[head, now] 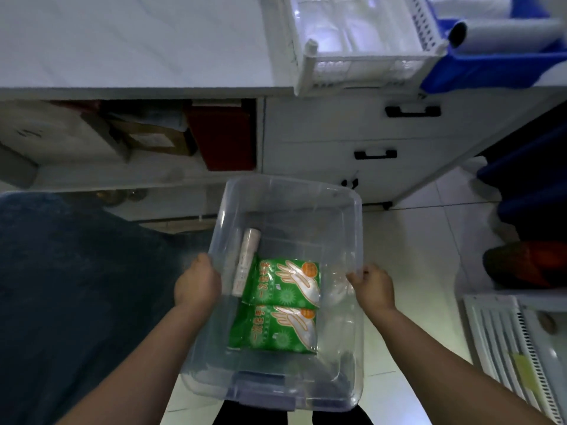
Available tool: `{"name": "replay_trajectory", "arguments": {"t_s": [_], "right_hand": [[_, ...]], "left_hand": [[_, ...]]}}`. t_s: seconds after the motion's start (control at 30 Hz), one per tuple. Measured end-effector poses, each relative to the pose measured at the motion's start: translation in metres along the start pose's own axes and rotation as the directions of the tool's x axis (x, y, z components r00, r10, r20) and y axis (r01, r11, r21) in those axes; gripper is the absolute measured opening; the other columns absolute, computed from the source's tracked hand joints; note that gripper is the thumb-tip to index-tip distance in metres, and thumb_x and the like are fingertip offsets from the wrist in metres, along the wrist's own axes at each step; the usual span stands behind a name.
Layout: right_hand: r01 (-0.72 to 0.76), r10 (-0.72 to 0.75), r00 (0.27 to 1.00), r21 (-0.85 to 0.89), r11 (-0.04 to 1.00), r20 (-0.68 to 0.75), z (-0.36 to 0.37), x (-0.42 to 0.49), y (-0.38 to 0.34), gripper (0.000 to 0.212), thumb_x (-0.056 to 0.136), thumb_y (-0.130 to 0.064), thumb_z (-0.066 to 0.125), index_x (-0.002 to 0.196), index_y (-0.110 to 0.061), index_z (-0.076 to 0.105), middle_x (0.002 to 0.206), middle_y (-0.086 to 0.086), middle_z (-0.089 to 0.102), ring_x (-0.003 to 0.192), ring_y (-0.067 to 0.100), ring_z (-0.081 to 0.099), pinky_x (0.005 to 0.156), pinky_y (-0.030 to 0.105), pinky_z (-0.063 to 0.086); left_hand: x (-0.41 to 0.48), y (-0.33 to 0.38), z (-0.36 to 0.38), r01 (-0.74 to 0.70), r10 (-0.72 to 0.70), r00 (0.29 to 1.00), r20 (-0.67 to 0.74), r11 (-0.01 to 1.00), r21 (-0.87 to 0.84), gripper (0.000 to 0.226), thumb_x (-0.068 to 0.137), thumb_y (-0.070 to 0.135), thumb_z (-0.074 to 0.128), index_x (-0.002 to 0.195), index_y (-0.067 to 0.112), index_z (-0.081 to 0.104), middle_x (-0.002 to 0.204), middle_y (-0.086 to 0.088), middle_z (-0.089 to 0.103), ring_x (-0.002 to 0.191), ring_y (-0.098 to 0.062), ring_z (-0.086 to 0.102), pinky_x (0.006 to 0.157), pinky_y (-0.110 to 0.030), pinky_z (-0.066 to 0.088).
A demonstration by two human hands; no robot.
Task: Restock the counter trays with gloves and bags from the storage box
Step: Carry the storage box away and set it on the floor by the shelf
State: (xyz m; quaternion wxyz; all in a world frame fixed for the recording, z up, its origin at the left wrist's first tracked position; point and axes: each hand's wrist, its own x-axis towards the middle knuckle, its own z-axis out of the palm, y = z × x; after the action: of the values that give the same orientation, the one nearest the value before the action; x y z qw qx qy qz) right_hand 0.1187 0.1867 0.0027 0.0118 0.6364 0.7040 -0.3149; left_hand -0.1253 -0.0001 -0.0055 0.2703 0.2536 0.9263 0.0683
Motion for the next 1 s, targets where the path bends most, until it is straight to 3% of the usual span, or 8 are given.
{"name": "replay_trajectory", "arguments": {"t_s": [0.2, 0.37, 0.63, 0.83, 1.0], "right_hand": [[-0.085, 0.098, 0.984, 0.092, 0.992, -0.15, -0.074, -0.014, 0.082, 0.021, 0.085, -0.016, 0.061, 0.072, -0.007, 0.048, 0.082, 0.014, 0.053, 0.07, 0.024, 0.047, 0.06, 0.028, 0.03], [-0.126, 0.164, 0.961, 0.174, 0.977, -0.224, -0.143, -0.022, 0.159, 0.019, 0.086, -0.015, 0.061, 0.076, -0.001, 0.053, 0.085, 0.02, 0.057, 0.073, 0.028, 0.052, 0.062, 0.029, 0.033], [-0.116, 0.208, 0.926, 0.287, 0.951, -0.316, -0.258, -0.022, 0.266, 0.023, 0.085, -0.017, 0.061, 0.07, -0.008, 0.047, 0.079, 0.014, 0.053, 0.067, 0.024, 0.049, 0.053, 0.029, 0.028], [-0.078, 0.238, 0.893, 0.389, 0.918, -0.382, -0.334, -0.014, 0.321, 0.019, 0.085, -0.017, 0.06, 0.079, 0.002, 0.057, 0.077, 0.02, 0.059, 0.065, 0.027, 0.053, 0.057, 0.03, 0.037], [-0.11, 0.287, 0.872, 0.413, 0.904, -0.397, -0.375, 0.011, 0.34, 0.018, 0.074, -0.006, 0.068, 0.071, -0.011, 0.051, 0.068, 0.001, 0.052, 0.058, 0.015, 0.048, 0.047, 0.02, 0.03]], "left_hand": [[-0.023, 0.099, 0.015, -0.171, 0.168, 0.982, 0.086, 0.985, 0.021, 0.017, 0.085, 0.01, 0.049, 0.099, 0.002, 0.046, 0.108, -0.023, 0.06, 0.098, -0.039, 0.059, 0.075, -0.038, 0.044], [-0.058, 0.194, 0.026, -0.337, 0.326, 0.937, 0.128, 0.938, 0.079, 0.023, 0.084, 0.016, 0.05, 0.102, 0.003, 0.051, 0.107, -0.019, 0.062, 0.097, -0.034, 0.06, 0.068, -0.032, 0.042], [-0.137, 0.337, 0.05, -0.473, 0.466, 0.881, 0.081, 0.866, 0.163, 0.023, 0.085, 0.021, 0.051, 0.098, 0.003, 0.051, 0.106, -0.018, 0.063, 0.095, -0.035, 0.061, 0.068, -0.033, 0.044], [-0.174, 0.435, 0.058, -0.558, 0.558, 0.829, 0.045, 0.819, 0.134, 0.019, 0.088, 0.021, 0.048, 0.099, 0.006, 0.053, 0.101, -0.015, 0.063, 0.088, -0.032, 0.06, 0.064, -0.031, 0.041], [-0.169, 0.501, 0.06, -0.606, 0.609, 0.792, 0.041, 0.778, 0.162, 0.017, 0.088, 0.018, 0.047, 0.095, 0.004, 0.053, 0.093, -0.014, 0.061, 0.08, -0.03, 0.057, 0.063, -0.031, 0.042]]}}
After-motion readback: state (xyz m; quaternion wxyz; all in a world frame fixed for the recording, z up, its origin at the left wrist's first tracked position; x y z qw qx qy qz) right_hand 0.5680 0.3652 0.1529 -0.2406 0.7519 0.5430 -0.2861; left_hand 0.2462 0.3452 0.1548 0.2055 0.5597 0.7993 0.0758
